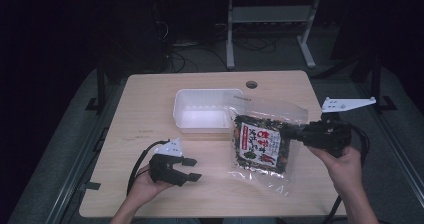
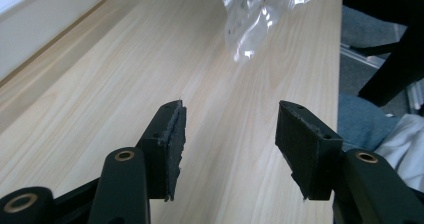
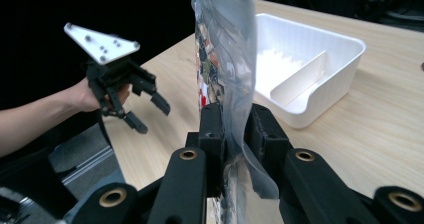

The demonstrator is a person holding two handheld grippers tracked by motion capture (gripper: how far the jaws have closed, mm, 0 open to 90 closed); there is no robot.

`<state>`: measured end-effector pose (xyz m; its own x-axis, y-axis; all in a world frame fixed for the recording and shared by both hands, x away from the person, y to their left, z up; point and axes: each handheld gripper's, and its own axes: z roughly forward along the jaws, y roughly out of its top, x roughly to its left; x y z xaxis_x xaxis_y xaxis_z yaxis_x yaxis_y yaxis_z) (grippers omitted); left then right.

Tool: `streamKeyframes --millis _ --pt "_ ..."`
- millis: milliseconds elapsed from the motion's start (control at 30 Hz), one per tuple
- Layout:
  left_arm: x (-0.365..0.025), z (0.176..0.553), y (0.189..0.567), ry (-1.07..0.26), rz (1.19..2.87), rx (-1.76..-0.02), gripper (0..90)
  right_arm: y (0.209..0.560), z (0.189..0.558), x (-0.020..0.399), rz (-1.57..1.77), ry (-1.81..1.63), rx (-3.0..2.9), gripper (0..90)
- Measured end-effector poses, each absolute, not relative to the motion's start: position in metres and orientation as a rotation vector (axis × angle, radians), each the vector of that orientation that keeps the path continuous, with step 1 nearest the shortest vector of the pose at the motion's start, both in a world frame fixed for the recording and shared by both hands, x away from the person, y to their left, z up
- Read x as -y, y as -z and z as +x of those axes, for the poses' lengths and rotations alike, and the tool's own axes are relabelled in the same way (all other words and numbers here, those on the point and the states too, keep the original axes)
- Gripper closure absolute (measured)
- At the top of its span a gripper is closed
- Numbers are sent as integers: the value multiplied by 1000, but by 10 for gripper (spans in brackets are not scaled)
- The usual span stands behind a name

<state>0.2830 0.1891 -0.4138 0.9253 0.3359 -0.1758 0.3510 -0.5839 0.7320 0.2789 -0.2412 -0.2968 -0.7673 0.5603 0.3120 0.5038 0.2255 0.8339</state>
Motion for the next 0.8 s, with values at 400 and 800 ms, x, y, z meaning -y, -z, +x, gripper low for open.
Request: streamKeyframes --millis 400,800 --pt "-215 270 416 -81 2275 -546 357 278 300 231 1079 -1608 -2319 772" --pt "-240 265 421 -122 2263 -615 306 256 328 209 1065 -1620 -2259 771"
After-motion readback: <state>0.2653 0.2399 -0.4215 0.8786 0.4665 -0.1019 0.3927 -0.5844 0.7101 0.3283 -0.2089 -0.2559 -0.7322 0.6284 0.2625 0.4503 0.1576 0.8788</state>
